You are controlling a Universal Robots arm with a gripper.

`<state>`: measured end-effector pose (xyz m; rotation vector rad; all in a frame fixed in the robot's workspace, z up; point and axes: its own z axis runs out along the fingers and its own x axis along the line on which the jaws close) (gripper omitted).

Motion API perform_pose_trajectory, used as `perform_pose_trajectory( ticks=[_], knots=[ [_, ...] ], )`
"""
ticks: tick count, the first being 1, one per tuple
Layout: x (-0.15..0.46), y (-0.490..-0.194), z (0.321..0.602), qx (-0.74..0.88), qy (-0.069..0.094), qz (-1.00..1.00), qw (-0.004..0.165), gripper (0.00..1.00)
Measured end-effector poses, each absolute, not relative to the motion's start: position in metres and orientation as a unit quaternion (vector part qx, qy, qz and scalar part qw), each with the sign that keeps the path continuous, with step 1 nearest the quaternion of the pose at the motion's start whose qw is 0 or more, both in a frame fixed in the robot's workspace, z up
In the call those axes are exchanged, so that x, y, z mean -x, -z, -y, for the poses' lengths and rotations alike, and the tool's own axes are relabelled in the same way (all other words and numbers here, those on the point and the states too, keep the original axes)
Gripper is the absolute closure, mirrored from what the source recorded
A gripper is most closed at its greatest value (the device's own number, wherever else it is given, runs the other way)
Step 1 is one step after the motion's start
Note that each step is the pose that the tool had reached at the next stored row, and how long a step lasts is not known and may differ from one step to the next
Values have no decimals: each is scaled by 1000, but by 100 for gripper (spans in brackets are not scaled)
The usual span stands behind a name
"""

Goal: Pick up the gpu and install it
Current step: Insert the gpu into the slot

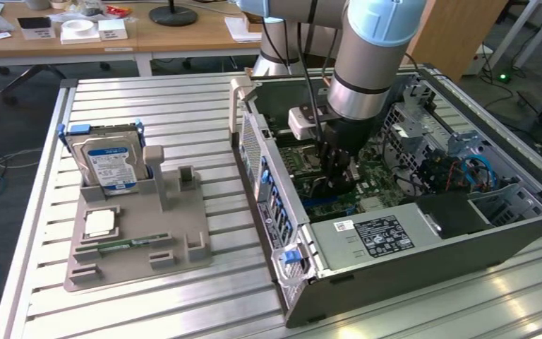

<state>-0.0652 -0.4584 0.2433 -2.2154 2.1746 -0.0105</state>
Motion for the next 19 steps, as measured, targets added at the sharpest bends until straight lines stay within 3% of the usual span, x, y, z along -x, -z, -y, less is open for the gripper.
perform_pose_trajectory(
  ticks=[19],
  knots=[
    [66, -243, 458, 714, 3, -700, 19, 74]
  ],
)
